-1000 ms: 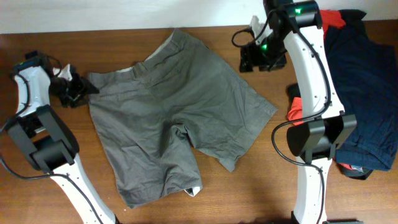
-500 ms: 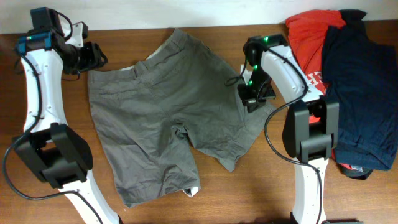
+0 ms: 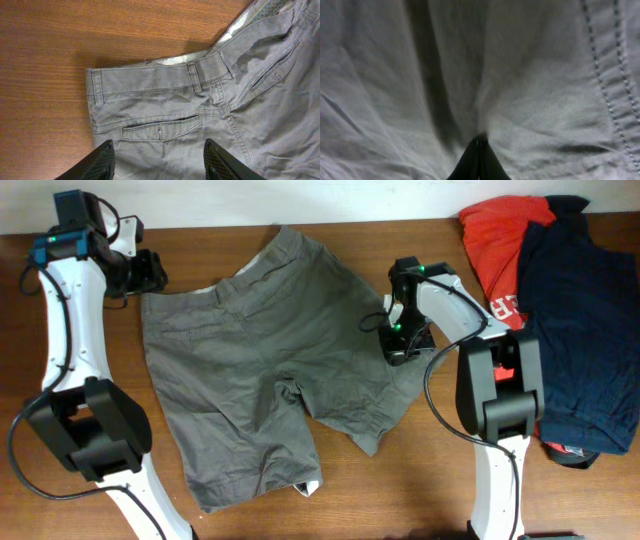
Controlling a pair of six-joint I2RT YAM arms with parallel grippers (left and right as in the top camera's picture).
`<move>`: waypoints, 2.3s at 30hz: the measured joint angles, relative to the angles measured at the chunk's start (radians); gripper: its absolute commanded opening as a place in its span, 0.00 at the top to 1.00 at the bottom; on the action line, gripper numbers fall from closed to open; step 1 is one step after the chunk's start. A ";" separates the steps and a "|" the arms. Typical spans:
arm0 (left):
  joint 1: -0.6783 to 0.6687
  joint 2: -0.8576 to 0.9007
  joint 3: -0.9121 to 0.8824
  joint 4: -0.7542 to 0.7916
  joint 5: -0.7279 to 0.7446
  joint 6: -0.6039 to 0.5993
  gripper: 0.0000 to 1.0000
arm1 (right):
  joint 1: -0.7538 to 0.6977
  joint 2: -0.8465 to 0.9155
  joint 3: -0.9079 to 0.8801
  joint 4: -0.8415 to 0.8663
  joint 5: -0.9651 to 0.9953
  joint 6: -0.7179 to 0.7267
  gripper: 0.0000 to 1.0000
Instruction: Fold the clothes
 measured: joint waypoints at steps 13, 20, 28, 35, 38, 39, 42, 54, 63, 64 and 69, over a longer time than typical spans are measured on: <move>-0.005 0.000 0.000 0.023 -0.045 0.015 0.43 | -0.013 -0.066 -0.148 0.522 0.154 0.002 0.96; -0.005 0.000 0.000 0.029 -0.061 0.015 0.43 | -0.096 -0.022 -0.150 0.741 0.179 0.000 0.96; -0.013 0.000 0.000 0.056 -0.064 0.016 0.38 | -0.209 0.042 -0.092 0.858 0.183 -0.012 0.95; -0.059 0.000 0.000 0.092 -0.064 0.086 0.31 | -0.230 0.129 0.239 0.328 0.164 -0.073 0.01; -0.092 0.000 0.000 0.110 -0.060 0.194 0.30 | -0.227 0.173 0.463 0.077 0.130 -0.089 0.01; -0.108 0.000 0.000 0.116 -0.059 0.243 0.30 | -0.224 0.176 0.542 0.006 0.121 -0.090 0.01; -0.158 0.000 0.000 0.147 -0.058 0.365 0.30 | -0.208 0.173 0.778 -0.150 0.095 -0.093 0.01; -0.214 0.216 0.000 0.138 -0.058 0.502 0.29 | -0.068 0.148 1.116 -0.415 0.076 -0.094 0.01; -0.214 0.264 0.000 0.076 -0.106 0.569 0.28 | -0.057 0.148 1.116 -0.422 0.073 -0.092 0.01; -0.214 0.269 0.000 0.076 -0.113 0.573 0.28 | -0.056 0.148 1.116 -0.422 0.073 -0.092 0.01; -0.214 0.309 0.000 0.076 -0.168 0.580 0.26 | -0.048 0.148 1.116 -0.433 0.073 -0.092 0.01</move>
